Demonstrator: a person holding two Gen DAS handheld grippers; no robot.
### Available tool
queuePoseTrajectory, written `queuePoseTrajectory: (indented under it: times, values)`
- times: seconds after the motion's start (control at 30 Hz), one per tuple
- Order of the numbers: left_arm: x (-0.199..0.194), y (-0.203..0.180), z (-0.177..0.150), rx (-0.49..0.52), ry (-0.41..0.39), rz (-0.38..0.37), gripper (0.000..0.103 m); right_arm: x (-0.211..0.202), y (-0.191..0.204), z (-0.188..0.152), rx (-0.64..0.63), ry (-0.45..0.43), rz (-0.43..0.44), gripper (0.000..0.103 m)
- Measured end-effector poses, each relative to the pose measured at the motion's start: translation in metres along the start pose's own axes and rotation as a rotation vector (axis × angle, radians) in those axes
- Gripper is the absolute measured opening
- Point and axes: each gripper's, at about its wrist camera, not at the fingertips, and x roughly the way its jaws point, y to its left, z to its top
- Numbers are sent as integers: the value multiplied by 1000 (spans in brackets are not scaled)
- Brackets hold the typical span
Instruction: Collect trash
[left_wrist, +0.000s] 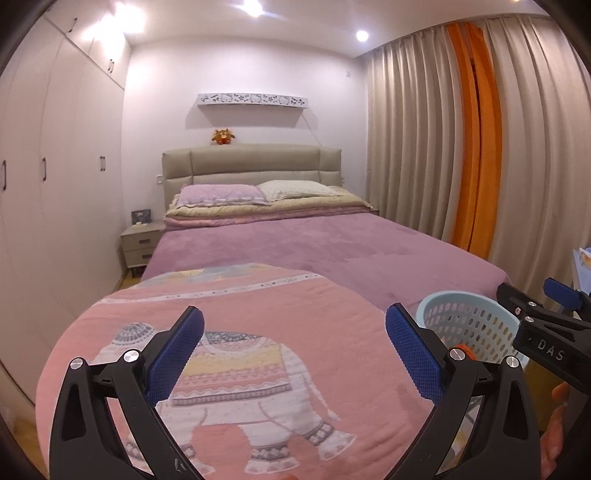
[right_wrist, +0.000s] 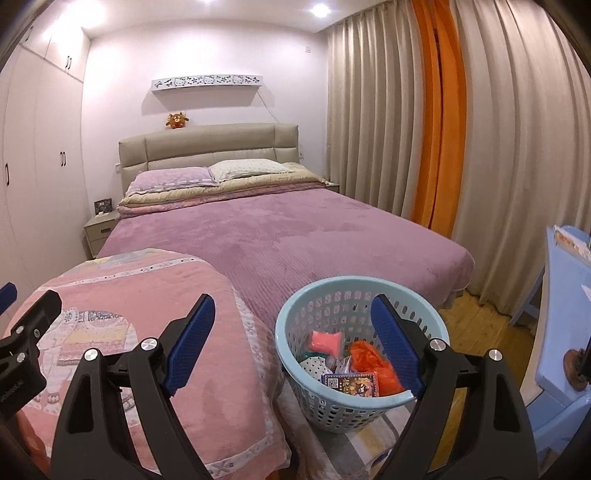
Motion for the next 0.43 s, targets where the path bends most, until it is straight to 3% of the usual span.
queuePoseTrajectory:
  times: [0.3, 0.43]
  values:
    - [3, 13, 1, -31, 36, 3, 96, -4, 20, 0, -46, -12, 21, 84]
    - [0, 27, -1, -33, 32, 58, 96, 0, 31, 2, -54, -5, 59, 84]
